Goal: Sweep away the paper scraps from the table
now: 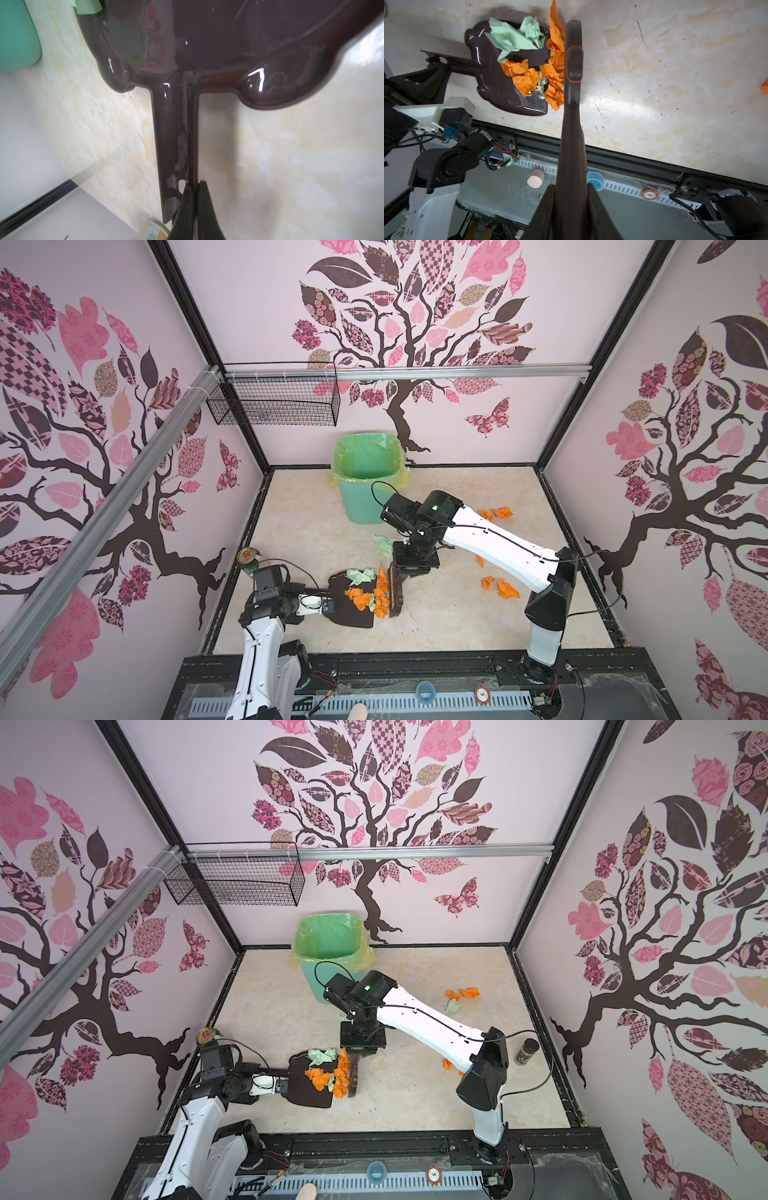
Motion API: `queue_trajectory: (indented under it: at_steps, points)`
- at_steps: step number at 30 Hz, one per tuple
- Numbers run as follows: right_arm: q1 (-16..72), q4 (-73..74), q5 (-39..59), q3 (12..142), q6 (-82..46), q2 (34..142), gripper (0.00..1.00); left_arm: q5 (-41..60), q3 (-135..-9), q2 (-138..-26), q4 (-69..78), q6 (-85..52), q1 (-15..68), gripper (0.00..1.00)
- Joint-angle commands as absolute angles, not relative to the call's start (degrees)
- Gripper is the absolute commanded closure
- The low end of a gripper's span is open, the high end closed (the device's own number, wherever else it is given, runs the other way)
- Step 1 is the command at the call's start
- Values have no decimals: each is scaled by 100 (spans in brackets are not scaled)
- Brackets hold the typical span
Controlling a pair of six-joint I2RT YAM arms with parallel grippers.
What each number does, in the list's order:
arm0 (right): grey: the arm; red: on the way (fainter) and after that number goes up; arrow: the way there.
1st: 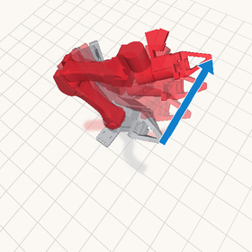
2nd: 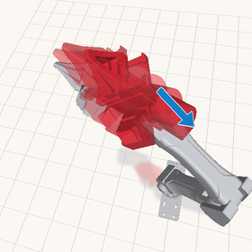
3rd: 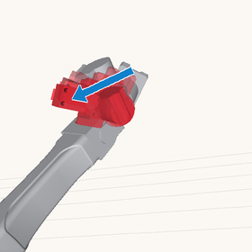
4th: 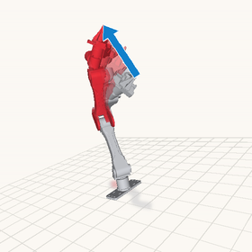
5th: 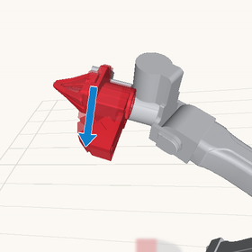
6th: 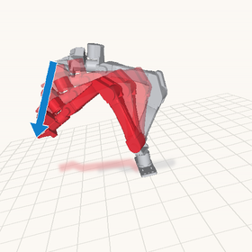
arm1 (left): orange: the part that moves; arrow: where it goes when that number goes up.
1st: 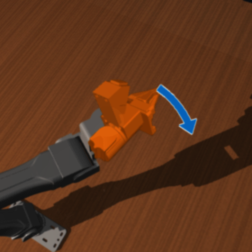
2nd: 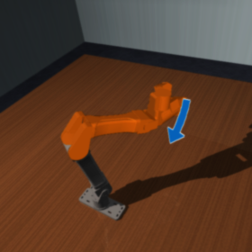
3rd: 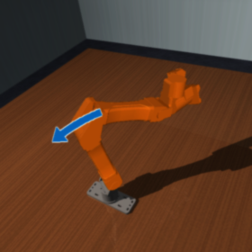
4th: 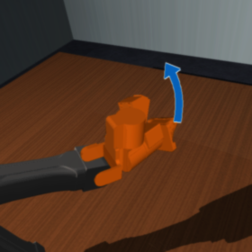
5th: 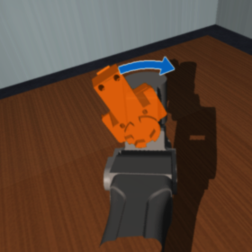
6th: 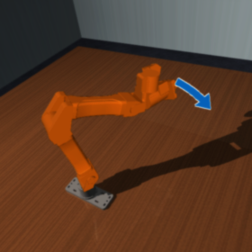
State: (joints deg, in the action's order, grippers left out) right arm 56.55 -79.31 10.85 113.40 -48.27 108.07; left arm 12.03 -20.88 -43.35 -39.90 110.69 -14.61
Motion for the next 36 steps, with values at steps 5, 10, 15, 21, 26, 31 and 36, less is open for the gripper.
queue_trajectory:
  at_steps: [5,10,15,21,26,31,36]
  points:
    - [5779,-7673,1239,11859,-4898,11271,100,1183,-1992,-4440,-3970,10808,-1294,100]
    - [5793,-7723,1194,11990,-4957,11188,100,1182,-2078,-4585,-3935,10706,-1274,100]
    - [5792,-7776,1010,11753,-5078,10829,100,1237,-2317,-4883,-3820,10455,-1274,100]
    - [5768,-7950,610,11463,-5190,10281,100,1369,-2794,-5226,-3973,10192,-1275,100]
    - [5507,-8090,270,11222,-5263,9604,100,1550,-3022,-5154,-3954,10005,-1280,100]
    - [5178,-7929,145,10461,-5377,8719,100,1747,-3148,-5124,-3997,9864,-1274,100]
    - [5014,-7789,-80,9813,-5431,8074,100,1767,-3489,-5096,-4354,9822,-1279,100]
